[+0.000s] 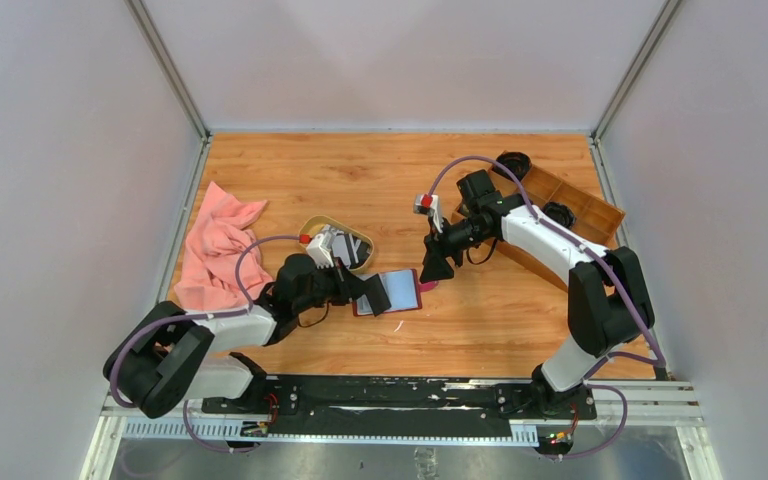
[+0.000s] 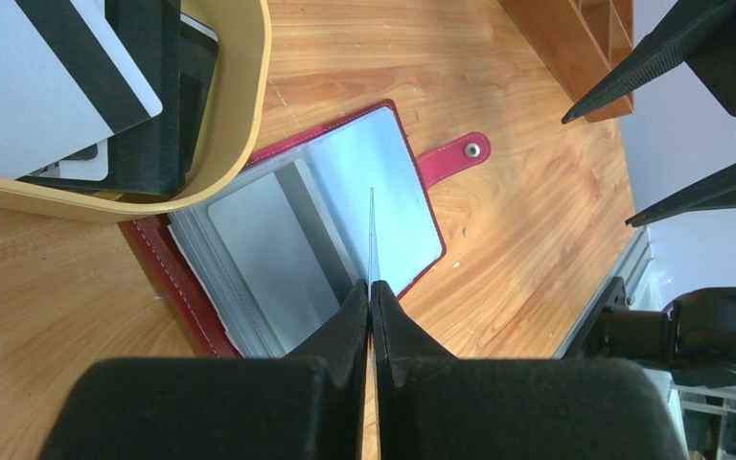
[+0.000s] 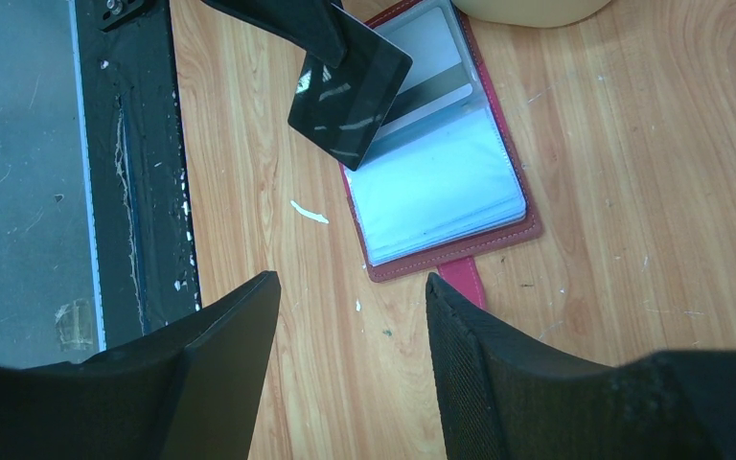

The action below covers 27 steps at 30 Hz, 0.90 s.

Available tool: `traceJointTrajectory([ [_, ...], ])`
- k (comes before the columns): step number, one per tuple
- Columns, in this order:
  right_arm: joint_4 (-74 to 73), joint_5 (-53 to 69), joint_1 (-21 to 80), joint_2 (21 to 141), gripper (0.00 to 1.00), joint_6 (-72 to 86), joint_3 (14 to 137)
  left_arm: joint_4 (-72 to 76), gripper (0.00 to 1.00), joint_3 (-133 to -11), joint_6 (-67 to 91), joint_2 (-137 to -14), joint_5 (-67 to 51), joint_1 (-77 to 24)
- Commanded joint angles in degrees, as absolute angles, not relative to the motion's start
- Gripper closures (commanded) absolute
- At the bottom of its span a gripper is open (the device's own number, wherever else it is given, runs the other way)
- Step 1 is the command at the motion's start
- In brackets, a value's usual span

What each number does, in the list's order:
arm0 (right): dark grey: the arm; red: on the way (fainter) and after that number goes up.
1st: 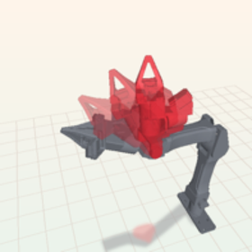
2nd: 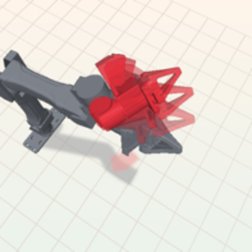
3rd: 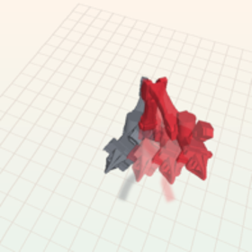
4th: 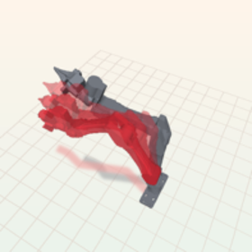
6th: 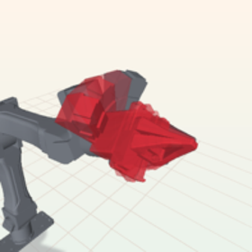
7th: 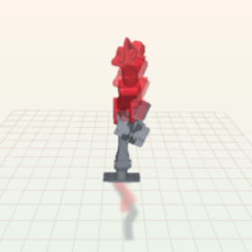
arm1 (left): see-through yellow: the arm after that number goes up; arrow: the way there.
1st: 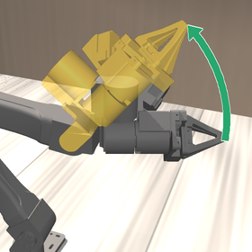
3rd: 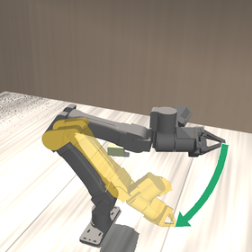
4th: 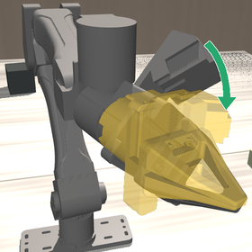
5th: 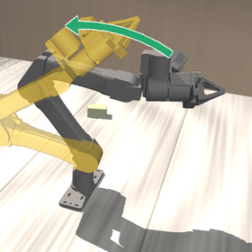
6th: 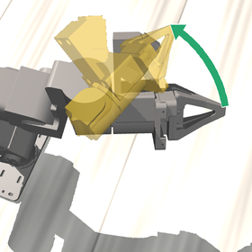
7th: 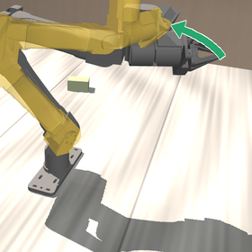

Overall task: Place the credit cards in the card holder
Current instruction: Insert the credit card into the card holder.

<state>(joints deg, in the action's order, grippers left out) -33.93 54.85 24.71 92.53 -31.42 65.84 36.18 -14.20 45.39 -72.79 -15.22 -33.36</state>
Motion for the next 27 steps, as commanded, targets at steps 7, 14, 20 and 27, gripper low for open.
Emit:
traceJointTrajectory([
  [7,-35.3,54.8,24.3,93.1,0.39,-32.6,67.2,35.6,1.00,-14.8,44.2,-73.8,-13.5,-32.5],
  [14,-35.4,54.8,24.2,93.0,0.39,-32.7,67.2,35.6,1.00,-15.9,44.4,-76.8,-12.2,-32.4],
  [20,-35.4,54.7,24.3,93.1,0.39,-32.8,67.2,37.2,1.00,-16.6,45.2,-80.2,-12.6,-32.4],
  [27,-35.5,54.8,24.3,93.1,0.39,-32.9,67.2,40.7,1.00,-16.3,47.1,-83.1,-12.9,-32.5],
])
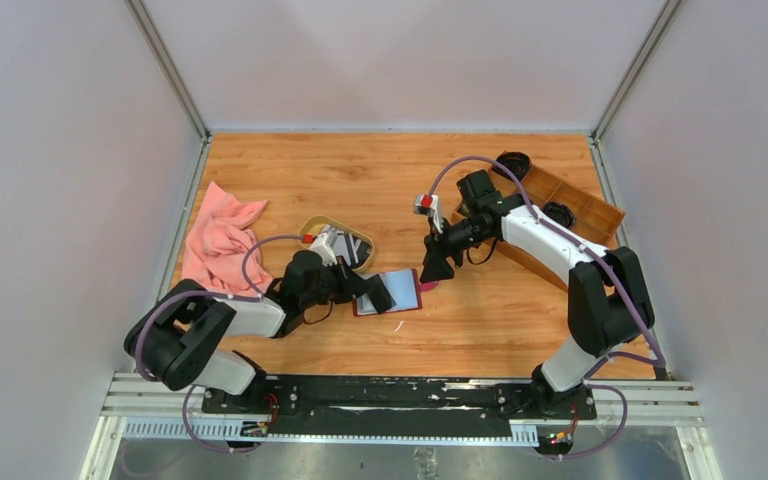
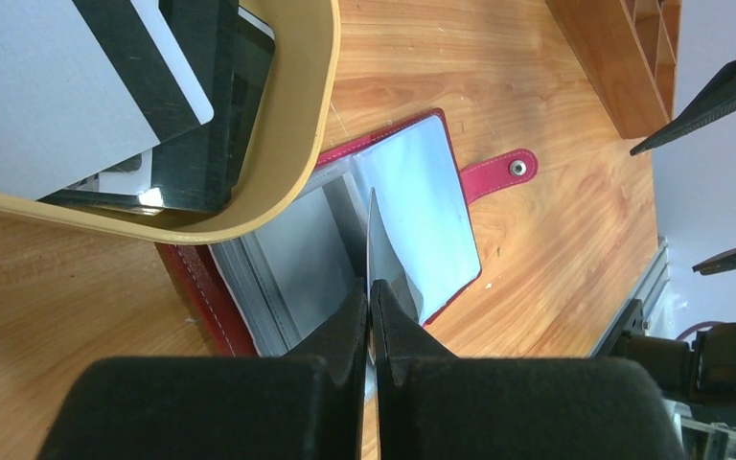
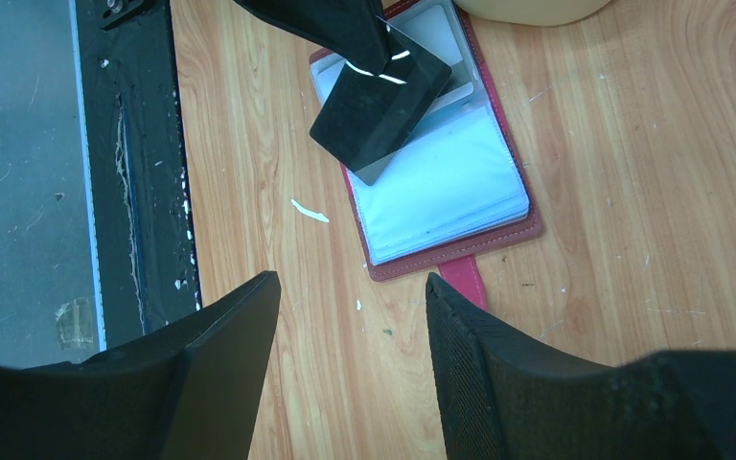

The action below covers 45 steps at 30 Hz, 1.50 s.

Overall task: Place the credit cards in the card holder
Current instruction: Insert the credit card into the card holder.

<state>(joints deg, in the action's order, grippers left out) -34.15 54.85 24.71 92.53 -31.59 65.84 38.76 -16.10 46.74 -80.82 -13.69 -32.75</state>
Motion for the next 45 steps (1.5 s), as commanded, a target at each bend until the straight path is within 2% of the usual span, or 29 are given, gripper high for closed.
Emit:
traceJointTrajectory([
  [1,-35.5,54.8,24.3,93.0,0.39,-32.9,67.2,41.4,1.00,-16.2,47.5,-84.0,-13.2,-32.5],
  [24,-35.7,54.6,24.3,93.1,0.39,-33.2,67.2,42.5,1.00,-19.6,51.1,-92.7,-15.0,-34.2],
  [36,-35.6,54.8,24.2,93.2,0.39,-33.2,67.3,32.4,1.00,-20.6,53.8,-87.0,-15.9,-34.3],
  [45,-35.8,54.8,24.3,92.7,0.39,-33.2,67.3,29.7,1.00,-24.3,54.5,-93.4,-21.4,-34.2],
])
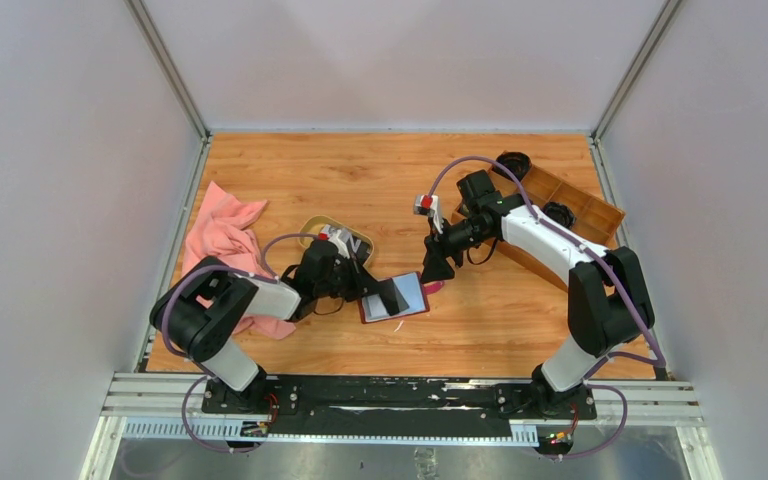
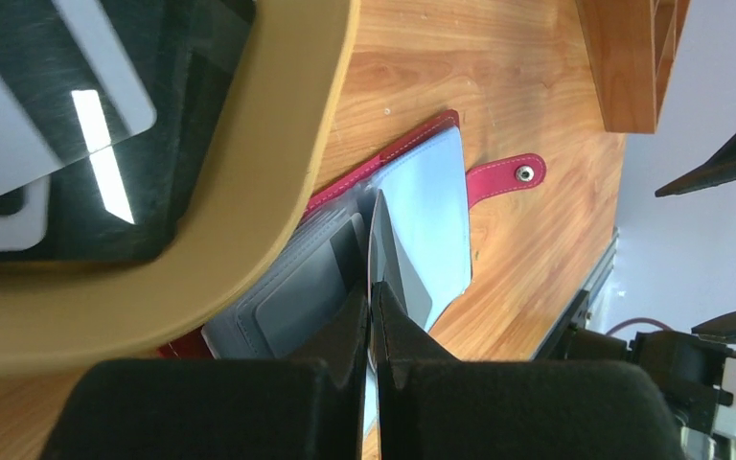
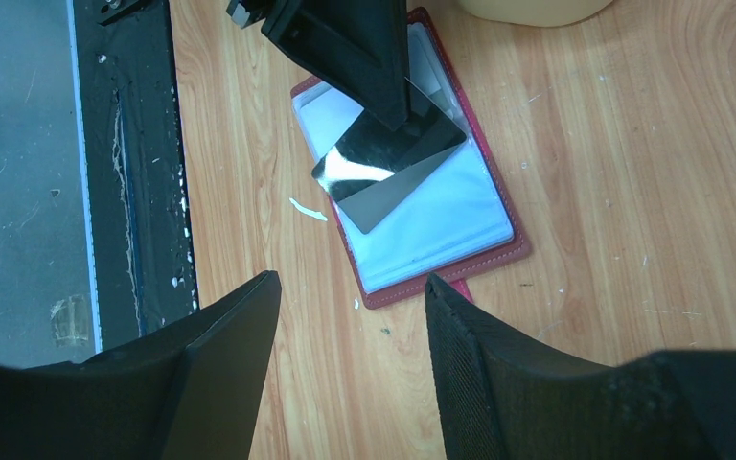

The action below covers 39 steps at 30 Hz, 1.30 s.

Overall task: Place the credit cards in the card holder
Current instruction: Insert the credit card into the card holder.

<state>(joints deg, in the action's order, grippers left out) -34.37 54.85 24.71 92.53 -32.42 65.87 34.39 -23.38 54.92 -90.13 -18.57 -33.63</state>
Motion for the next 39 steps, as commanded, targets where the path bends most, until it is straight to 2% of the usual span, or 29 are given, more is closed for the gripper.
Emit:
traceJointTrajectory([
  [1,-35.9,54.8,24.3,92.8,0.39,-33.3,67.3,29.7,1.00,-24.3,54.5,-93.6,-21.5,-34.3],
  [30,-35.6,52.2,28.0,99.2,0.46,-33.0,67.5,17.9,1.00,-27.6,51.6,-88.0,-28.1,-32.2],
  [34,-36.6,51.7,29.8,102.0,0.53,-32.9,68.2,17.9,1.00,-27.7,51.2,-88.8,-29.0,-32.2],
  [39,-38.4,49.3,31.1,107.9,0.75,-31.4,70.8,17.9,1.00,-27.8,51.0,-88.9,-29.7,-32.2],
])
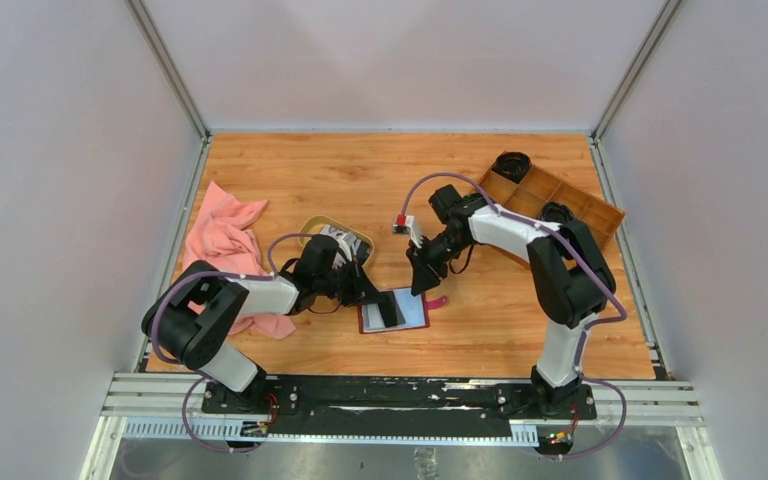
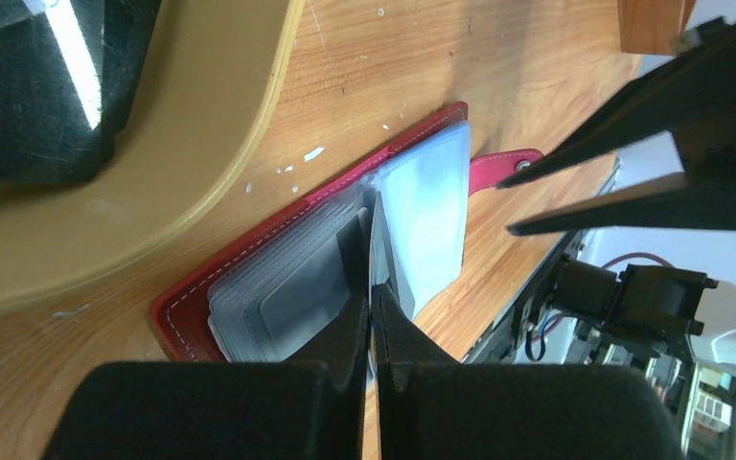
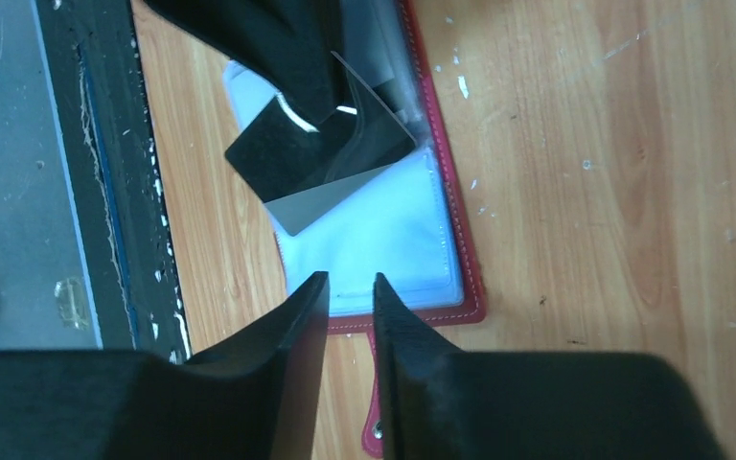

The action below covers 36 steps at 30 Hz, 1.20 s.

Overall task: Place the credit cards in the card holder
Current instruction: Insert the credit card into the card holder.

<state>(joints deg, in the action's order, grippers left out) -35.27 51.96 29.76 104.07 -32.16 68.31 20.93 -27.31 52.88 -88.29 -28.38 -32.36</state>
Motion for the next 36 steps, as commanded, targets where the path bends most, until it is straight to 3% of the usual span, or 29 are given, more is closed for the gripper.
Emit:
traceJointTrajectory([
  [1,-38.7,48.6,31.6,108.8,0.79,-31.2,71.2,17.9,1.00,-27.8,50.9,-89.0,-29.9,-32.3],
  [8,-39.7,43.1,33.5,111.7,0.90,-30.6,72.8,17.9,1.00,-27.9,50.5,-90.3,-31.0,-32.2],
  [36,-41.0,40.2,35.2,113.7,0.91,-30.6,74.3,13.8,0.99,-32.1,49.5,-94.6,-30.5,-34.8],
])
